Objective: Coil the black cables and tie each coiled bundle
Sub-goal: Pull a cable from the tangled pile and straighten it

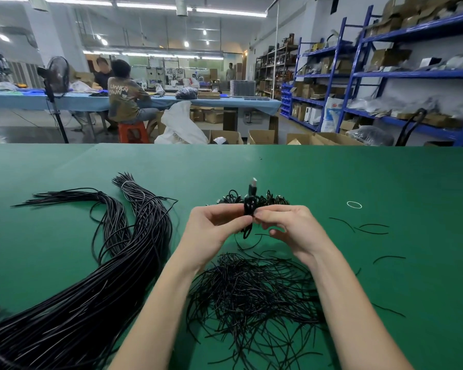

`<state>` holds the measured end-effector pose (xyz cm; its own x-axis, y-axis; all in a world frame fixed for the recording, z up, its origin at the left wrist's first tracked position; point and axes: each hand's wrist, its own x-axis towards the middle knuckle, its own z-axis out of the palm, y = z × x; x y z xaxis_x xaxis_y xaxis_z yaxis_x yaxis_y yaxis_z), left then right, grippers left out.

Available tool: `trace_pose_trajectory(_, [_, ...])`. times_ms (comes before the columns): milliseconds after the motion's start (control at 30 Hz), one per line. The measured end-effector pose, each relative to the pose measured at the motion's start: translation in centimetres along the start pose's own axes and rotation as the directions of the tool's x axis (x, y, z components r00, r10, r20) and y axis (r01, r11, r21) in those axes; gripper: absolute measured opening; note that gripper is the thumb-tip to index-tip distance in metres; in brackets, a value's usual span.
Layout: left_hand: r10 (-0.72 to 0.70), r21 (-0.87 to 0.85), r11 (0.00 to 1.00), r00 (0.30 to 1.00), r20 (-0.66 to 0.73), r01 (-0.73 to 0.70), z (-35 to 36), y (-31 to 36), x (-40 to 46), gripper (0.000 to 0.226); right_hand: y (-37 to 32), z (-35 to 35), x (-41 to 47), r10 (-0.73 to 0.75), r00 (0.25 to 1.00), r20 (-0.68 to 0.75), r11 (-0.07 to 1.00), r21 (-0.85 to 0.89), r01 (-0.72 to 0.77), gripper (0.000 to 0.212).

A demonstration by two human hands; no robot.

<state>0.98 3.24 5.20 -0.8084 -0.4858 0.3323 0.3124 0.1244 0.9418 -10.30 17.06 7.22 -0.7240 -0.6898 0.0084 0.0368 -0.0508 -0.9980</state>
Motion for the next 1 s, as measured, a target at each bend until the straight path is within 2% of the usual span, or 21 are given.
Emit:
trace_pose_trajectory(100, [0.219,0.275,0.938,0.976,0.0,-0.211,0.2,-0.8,0.0,0.022,0.8,-0.3,0.5,0.139,0.99,-0.019,0.987,0.082,-0.137,0.015])
trace_pose_trajectory(200, [0.464,0.553,0.7,0.876,0.131,-0.453,0.1,-1.2,0.1,0.018,1.8,-0.2,0.6,0.305,0.952,-0.001,0.911,0.292,-0.291,0.018])
trace_pose_trajectory(233, [0.505,0.605,0.629,0.848,0.16,-0.488,0.1,-1.3,0.3,0.017,2.0,-0.1,0.6,0.318,0.948,-0.001,0.891,0.343,-0.299,0.019])
trace_pose_trajectory(267, [0.499,0.639,0.616,0.856,0.137,-0.461,0.1,-1.5,0.4,0.018,2.2,0.2,0.7,0.298,0.955,-0.013,0.896,0.349,-0.274,0.019])
trace_pose_trajectory(300, [0.441,0.649,0.664,0.895,0.061,-0.371,0.1,-1.6,0.5,0.019,2.3,0.4,0.7,0.239,0.97,-0.05,0.933,0.287,-0.215,0.018])
trace_pose_trajectory(333, [0.317,0.604,0.763,0.947,-0.04,-0.23,0.0,-1.7,0.4,0.021,2.3,0.5,0.8,0.139,0.984,-0.109,0.98,0.16,-0.121,0.017])
trace_pose_trajectory(367, [0.124,0.475,0.879,0.984,-0.13,-0.048,-0.1,-1.6,0.4,0.021,2.3,0.5,0.8,0.007,0.986,-0.164,1.0,0.006,-0.006,0.017])
trace_pose_trajectory(400, [-0.1,0.257,0.956,0.982,-0.163,0.14,-0.2,-1.3,0.5,0.016,2.3,0.4,0.8,-0.129,0.973,-0.192,0.985,-0.134,0.104,0.017])
trace_pose_trajectory(433, [-0.307,0.012,0.951,0.945,-0.113,0.31,-0.3,-1.1,0.5,0.008,2.2,0.2,0.9,-0.242,0.952,-0.188,0.952,-0.236,0.195,0.017])
trace_pose_trajectory(467, [-0.436,-0.172,0.888,0.9,-0.022,0.426,-0.4,-0.9,0.4,0.008,2.3,0.1,0.9,-0.326,0.931,-0.163,0.915,-0.301,0.268,0.017])
trace_pose_trajectory(500, [-0.49,-0.271,0.832,0.871,0.051,0.484,-0.5,-0.8,0.4,0.014,2.4,0.0,0.9,-0.383,0.915,-0.128,0.883,-0.343,0.322,0.016])
trace_pose_trajectory(633, [-0.491,-0.307,0.797,0.854,0.174,0.521,-0.3,-0.8,0.4,0.022,3.0,-0.1,0.9,-0.456,0.889,-0.036,0.826,-0.39,0.408,0.013])
trace_pose_trajectory(767, [-0.55,-0.361,0.749,0.825,0.129,0.556,0.1,-1.4,0.5,0.011,2.9,-0.3,0.9,-0.463,0.886,-0.027,0.783,-0.481,0.394,0.017])
trace_pose_trajectory(833, [-0.519,-0.391,0.763,0.849,0.104,0.514,0.2,-1.6,0.5,0.012,2.9,-0.2,1.0,-0.416,0.904,-0.094,0.825,-0.458,0.332,0.016])
trace_pose_trajectory(867, [-0.462,-0.362,0.81,0.882,0.09,0.462,0.1,-1.7,0.5,0.017,2.7,-0.1,0.9,-0.361,0.922,-0.142,0.878,-0.386,0.284,0.015])
trace_pose_trajectory(933, [-0.285,-0.183,0.94,0.958,0.046,0.288,0.0,-1.7,0.4,0.024,2.3,0.1,0.9,-0.163,0.964,-0.211,0.982,-0.134,0.136,0.013])
trace_pose_trajectory(1000, [-0.13,0.025,0.991,0.991,0.043,0.129,0.1,-1.6,0.2,0.027,2.0,0.5,0.8,0.072,0.982,-0.175,0.993,0.103,-0.054,0.009])
